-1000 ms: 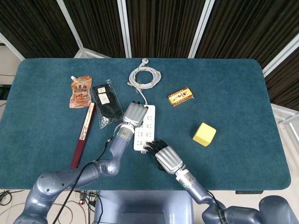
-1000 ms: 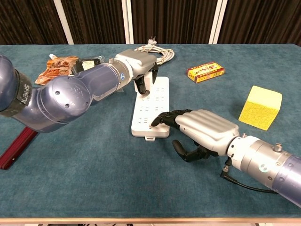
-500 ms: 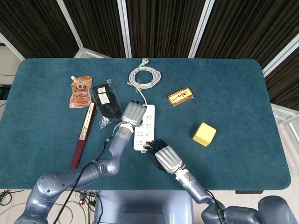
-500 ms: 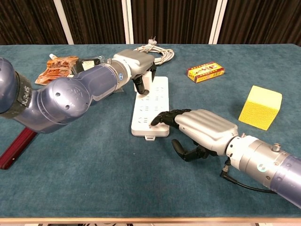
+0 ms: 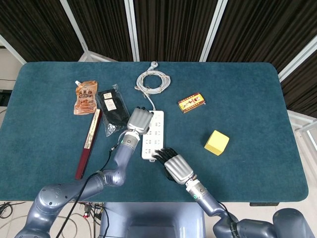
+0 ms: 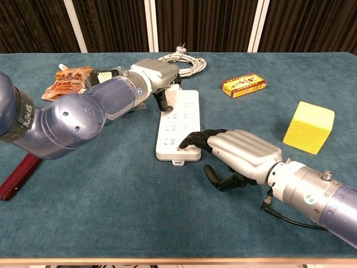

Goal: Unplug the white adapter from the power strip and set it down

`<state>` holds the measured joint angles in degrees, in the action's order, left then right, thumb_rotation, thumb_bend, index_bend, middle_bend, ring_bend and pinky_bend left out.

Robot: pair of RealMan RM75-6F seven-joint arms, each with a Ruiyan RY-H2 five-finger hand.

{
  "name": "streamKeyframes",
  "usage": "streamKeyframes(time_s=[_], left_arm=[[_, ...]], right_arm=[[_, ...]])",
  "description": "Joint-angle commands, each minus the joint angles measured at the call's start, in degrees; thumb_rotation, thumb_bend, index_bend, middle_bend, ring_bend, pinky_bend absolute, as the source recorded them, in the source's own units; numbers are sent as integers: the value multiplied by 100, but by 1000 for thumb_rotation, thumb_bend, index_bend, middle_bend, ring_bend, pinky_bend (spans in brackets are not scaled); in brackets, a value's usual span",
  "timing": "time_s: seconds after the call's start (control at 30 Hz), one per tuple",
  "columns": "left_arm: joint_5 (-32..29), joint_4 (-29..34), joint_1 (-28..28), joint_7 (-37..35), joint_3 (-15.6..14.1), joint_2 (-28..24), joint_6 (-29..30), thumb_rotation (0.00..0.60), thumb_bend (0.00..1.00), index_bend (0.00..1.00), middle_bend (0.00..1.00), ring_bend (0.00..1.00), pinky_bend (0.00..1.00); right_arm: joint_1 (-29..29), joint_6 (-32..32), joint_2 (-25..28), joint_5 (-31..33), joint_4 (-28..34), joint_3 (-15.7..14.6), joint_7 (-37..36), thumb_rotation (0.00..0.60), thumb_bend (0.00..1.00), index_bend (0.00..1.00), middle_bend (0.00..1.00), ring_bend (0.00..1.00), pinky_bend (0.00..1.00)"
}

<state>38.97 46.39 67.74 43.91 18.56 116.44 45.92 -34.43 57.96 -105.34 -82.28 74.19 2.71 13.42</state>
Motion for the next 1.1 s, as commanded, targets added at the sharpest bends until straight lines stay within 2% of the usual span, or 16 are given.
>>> streamKeyframes(time_s=[0.03,0.27,0.57,1.1], left_arm=[[74,-51,2,-59,21,45,54,600,402,675,739,351,388],[158,-104,-28,-99,60,67,103,600,432,757,836,426,430],[260,-74,-57,-197,127,54,98,600,451,773,853,598,652],[343,-94,-41,-413,288,118,99,600,451,779,875,645,726]], right_arm=[[4,-2,4,5,-1,1,4,600,761,175,195,149,151],[15,-17,7,16,-1,-5,-13,600,762,178,195,149,151],[15,-27,-4,15,17,-8,23,600,762,179,195,149,151],[19,-45,28,35,63,3,59,600,762,179,195,149,151]])
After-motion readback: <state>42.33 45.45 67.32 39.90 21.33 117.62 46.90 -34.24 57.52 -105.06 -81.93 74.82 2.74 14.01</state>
